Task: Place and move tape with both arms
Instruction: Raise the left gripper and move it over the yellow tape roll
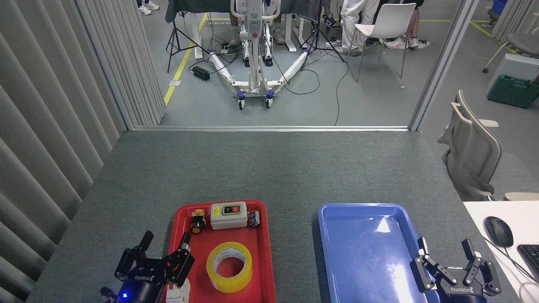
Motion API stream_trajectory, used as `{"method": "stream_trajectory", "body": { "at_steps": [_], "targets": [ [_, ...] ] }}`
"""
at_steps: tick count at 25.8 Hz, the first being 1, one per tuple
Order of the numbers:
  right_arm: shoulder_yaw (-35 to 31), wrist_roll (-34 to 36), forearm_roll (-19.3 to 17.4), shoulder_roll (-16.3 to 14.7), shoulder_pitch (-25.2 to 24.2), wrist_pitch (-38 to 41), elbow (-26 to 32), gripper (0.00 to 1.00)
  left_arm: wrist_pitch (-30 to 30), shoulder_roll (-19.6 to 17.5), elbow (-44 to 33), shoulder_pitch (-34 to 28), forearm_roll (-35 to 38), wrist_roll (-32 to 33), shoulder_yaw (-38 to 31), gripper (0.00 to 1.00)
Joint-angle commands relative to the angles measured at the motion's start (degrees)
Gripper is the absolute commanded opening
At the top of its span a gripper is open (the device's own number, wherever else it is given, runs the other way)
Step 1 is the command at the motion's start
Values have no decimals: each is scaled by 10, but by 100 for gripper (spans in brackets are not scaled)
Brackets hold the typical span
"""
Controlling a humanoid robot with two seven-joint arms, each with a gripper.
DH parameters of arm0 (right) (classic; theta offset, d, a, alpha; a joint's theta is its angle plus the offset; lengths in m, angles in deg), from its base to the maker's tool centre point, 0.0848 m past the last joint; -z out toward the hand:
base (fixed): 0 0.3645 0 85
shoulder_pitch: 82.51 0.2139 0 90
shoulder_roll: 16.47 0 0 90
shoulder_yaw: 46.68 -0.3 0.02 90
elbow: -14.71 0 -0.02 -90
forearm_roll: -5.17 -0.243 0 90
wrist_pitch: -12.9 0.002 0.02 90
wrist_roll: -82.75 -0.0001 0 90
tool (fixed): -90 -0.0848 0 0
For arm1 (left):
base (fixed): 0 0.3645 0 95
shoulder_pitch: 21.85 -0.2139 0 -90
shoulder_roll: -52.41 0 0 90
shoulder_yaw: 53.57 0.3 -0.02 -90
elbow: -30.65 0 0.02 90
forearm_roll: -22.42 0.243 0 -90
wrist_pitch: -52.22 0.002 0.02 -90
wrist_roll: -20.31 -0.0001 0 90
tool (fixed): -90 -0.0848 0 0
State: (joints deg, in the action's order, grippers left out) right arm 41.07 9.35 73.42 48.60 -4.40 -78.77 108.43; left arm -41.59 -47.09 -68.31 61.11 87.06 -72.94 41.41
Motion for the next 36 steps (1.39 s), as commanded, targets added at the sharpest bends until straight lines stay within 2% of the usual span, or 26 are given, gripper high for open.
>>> {"method": "stream_trajectory", "body": {
  "at_steps": [1,3,9,14,19,24,26,29,36],
  "targets": [
    [1,0,-3,0,3,2,0,100,-10,-11,-1,-2,-5,-3,-1,100],
    [-2,0,-9,-5,4,0,-8,100,-42,-31,0,3,-5,-5,1,100],
    [18,2,-29,6,39,8,-15,100,-51,-35,0,12,-7,47,-2,100],
    [20,5,-32,1,32,36,-10,100,-52,-29,0,15,-7,51,-3,100],
    [27,2,-31,17,15,32,-7,100,-45,-32,0,22,-7,53,-2,100],
    [28,0,-27,18,5,35,-6,100,-10,-38,0,46,-7,74,-2,100],
    [28,-11,-21,19,6,32,-7,100,-2,-34,0,63,-7,113,-1,100],
    [29,-61,-1,34,5,26,-4,100,-9,-37,-1,101,-7,214,-4,100],
    [38,-63,22,41,5,20,-3,100,-13,-37,0,163,-5,540,3,100]
  ]
}}
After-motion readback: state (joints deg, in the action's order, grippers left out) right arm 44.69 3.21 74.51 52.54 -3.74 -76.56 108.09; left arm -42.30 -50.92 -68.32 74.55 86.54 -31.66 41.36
